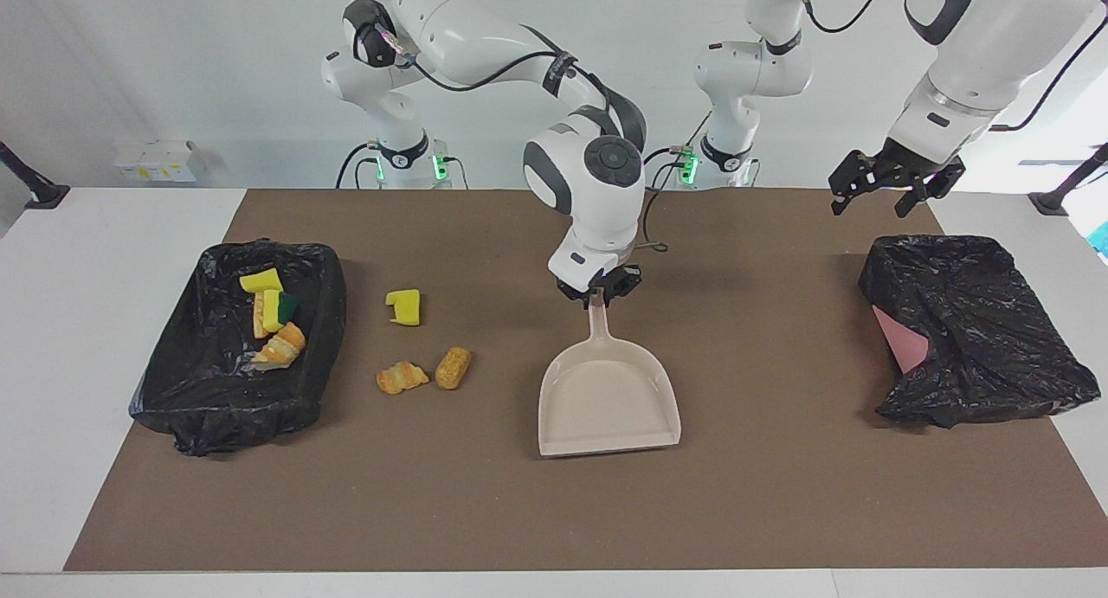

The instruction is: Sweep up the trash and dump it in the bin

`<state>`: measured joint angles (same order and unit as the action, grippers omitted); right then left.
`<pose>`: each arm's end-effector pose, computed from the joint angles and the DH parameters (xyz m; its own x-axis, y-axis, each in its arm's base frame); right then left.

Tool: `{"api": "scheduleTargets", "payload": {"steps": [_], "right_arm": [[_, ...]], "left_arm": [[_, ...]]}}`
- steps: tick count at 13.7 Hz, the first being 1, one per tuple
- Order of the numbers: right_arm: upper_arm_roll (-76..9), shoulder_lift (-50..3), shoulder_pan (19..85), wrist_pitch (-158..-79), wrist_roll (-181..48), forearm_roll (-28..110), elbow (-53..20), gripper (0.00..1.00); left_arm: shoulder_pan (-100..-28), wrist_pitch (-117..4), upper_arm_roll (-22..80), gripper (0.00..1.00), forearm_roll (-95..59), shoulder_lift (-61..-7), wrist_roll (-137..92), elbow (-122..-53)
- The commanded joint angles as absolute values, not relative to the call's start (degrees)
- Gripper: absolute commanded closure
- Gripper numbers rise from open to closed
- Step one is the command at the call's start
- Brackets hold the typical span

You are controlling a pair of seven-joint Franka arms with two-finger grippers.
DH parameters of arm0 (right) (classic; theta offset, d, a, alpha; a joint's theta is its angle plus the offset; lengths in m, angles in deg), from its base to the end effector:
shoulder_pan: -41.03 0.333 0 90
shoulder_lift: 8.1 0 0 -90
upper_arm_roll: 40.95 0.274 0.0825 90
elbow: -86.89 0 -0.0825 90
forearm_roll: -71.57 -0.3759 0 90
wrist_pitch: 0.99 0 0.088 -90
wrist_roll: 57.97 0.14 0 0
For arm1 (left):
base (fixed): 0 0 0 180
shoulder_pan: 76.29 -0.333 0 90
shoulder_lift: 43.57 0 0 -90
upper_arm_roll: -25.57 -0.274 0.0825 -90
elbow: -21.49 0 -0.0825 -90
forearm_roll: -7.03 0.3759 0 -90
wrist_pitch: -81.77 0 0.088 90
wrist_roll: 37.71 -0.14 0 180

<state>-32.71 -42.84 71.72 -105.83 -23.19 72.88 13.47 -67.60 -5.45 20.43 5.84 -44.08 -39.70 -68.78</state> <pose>0.5463 0.4158 0.3307 0.9954 0.0562 -0.0773 0.0549 -0.9983 -0.0193 0.5361 -0.0361 0.5480 0.9943 -0.0975 -0.0436 -0.0966 -0.9951 0.0231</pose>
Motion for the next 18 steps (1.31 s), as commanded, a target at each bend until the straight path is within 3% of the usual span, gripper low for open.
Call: {"api": "scheduleTargets", "payload": {"steps": [1,10,13,16,17,18], "right_arm": [[-32.69,-43.17,71.36,-108.11,-22.46,71.23,14.21,1.00],[-32.78,-39.12,70.56,-114.72,-21.23,68.15,3.57,1.00],[-32.87,-39.21,70.21,-114.55,-21.32,67.97,3.75,0.59],[-32.87,-39.21,70.13,-114.72,-21.14,67.88,3.83,0.40],[-32.87,-39.21,70.30,-114.63,-20.53,68.06,3.92,0.24],[-32.87,-39.04,70.48,-114.54,-20.18,68.15,3.92,0.21]], "left_arm": [[-66.71,-4.72,19.85,0.00,6.67,-44.36,-40.69,-68.77],[-66.53,-5.07,20.03,0.00,6.41,-45.68,-40.78,-71.06],[-65.30,-5.77,20.03,0.00,6.23,-45.68,-40.69,-71.06],[-63.90,-8.49,20.03,0.00,6.15,-45.42,-40.34,-70.97],[-62.94,-9.02,20.03,0.00,6.23,-44.98,-39.91,-70.79],[-62.32,-9.03,20.03,0.00,6.23,-44.71,-39.82,-70.79]]}}
